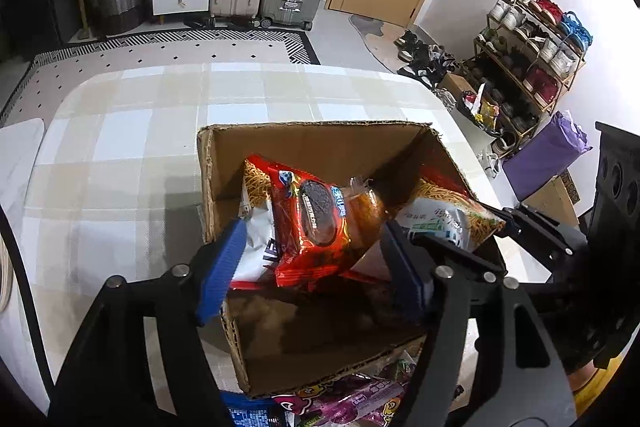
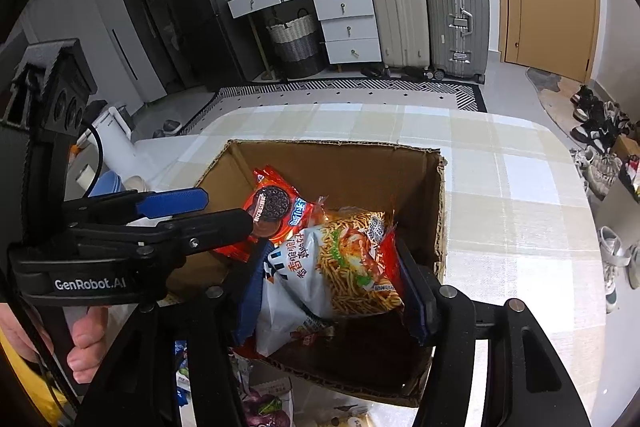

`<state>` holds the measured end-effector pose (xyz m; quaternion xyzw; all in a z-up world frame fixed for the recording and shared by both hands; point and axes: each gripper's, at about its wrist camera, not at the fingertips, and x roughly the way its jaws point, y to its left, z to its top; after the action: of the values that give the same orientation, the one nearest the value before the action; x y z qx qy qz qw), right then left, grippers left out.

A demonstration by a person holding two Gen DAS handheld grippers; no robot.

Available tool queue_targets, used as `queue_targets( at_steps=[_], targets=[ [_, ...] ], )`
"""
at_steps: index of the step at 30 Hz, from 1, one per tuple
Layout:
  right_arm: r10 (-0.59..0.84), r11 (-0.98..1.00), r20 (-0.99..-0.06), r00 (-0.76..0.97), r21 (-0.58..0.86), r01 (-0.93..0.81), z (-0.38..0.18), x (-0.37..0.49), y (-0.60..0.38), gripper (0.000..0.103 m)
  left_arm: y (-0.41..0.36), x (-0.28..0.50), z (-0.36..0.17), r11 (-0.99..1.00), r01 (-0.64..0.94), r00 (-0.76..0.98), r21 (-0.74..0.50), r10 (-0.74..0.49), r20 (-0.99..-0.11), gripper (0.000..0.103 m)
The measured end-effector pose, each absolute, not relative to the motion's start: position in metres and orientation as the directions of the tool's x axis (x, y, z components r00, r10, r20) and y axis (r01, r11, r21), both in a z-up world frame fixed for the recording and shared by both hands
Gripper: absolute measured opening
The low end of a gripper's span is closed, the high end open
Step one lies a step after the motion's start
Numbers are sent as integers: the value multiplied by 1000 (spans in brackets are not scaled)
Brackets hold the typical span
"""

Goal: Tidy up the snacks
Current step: 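Open both tools to drop the noodle bag and Oreo pack into the box, then move both open tools back toward the remaining snacks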

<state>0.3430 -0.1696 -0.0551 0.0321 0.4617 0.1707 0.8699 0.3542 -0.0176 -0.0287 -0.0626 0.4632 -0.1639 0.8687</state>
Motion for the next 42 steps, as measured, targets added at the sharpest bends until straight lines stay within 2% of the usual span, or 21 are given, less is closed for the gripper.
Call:
queue_targets(
  at_steps=[10, 16, 26, 33, 37, 42],
  targets=[
    [307, 948, -770, 559, 196, -250, -43, 334, -174, 64, -11, 349, -25, 928, 202, 512, -312, -372, -775, 73],
    [324, 945, -754, 572, 231, -232, -31, 332, -178, 65, -11, 342, -21, 929, 199, 520, -312, -370, -769, 74],
    [294, 954, -755, 586, 198, -225, -24, 321, -173, 65, -13, 331, -18, 931, 207, 520, -302, -366, -772, 75],
    [296, 955, -731, 615, 204, -216, -5, 310, -179, 65, -15, 305, 4, 933, 225, 565, -282, -360, -743, 75],
    [293, 956, -703, 648, 200, -216, 15, 293, -182, 77, -21, 279, 26, 947, 233, 613, -223, -321, -722, 77],
    [304, 953, -652, 695, 212, -218, 41, 263, -189, 86, -22, 237, 60, 954, 246, 691, -172, -297, -659, 79]
  ],
)
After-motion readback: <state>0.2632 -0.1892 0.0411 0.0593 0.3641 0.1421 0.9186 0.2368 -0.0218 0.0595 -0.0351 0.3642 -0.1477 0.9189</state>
